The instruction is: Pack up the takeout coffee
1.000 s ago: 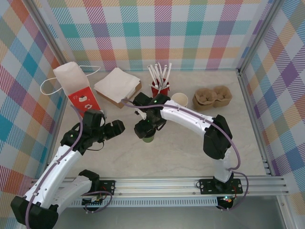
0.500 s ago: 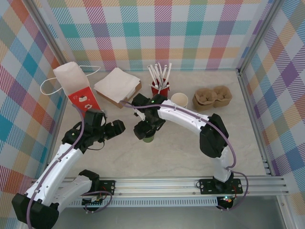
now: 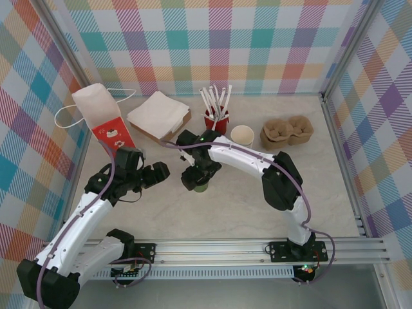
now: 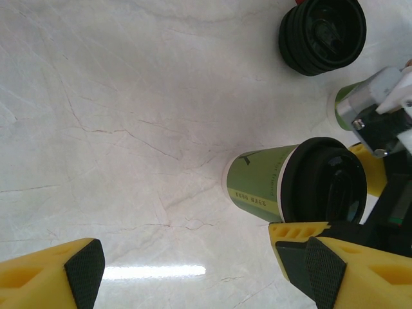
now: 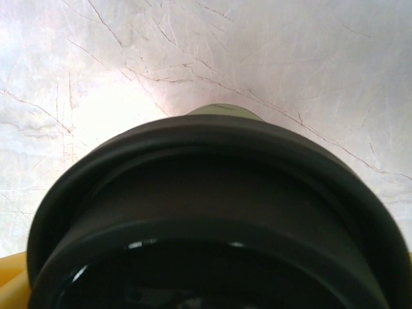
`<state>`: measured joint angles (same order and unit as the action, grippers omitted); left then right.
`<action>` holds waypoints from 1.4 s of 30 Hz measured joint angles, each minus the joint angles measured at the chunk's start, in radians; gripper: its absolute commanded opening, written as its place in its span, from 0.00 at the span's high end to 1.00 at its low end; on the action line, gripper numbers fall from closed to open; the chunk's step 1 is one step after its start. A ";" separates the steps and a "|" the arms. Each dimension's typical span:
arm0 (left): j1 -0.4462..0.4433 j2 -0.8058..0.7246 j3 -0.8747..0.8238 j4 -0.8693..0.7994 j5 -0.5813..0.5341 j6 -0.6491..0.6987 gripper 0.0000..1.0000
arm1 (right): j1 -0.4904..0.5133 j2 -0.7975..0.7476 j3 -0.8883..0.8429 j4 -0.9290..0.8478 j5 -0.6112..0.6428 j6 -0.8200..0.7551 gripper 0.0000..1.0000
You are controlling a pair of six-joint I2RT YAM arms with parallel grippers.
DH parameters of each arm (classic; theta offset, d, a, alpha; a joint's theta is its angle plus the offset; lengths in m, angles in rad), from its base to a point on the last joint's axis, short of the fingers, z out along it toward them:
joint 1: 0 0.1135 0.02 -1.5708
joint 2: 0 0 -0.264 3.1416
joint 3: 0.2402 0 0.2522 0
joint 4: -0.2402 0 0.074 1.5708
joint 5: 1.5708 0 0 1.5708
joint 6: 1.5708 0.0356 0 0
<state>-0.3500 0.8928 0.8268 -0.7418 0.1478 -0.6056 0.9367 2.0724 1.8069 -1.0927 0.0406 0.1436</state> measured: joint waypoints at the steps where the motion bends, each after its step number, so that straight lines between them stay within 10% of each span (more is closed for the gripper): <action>1: 0.000 0.000 0.000 0.000 0.000 0.000 0.16 | 0.000 0.000 0.000 0.000 0.000 -0.003 0.14; 17: 0.000 0.000 -0.006 0.000 -0.001 0.000 0.16 | -0.044 -0.258 -0.223 -0.026 0.003 0.029 0.20; 28: 0.000 0.004 -0.006 0.005 0.000 0.000 0.16 | -0.415 -0.586 -0.509 -0.055 0.000 0.045 0.22; 42: 0.000 0.005 -0.006 0.010 0.000 0.000 0.16 | -0.683 -0.433 -0.488 0.068 0.003 -0.024 0.21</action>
<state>-0.3496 0.8978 0.8211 -0.7322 0.1474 -0.6056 0.2539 1.6398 1.3186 -1.0252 0.0437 0.1200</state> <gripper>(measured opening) 0.837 0.838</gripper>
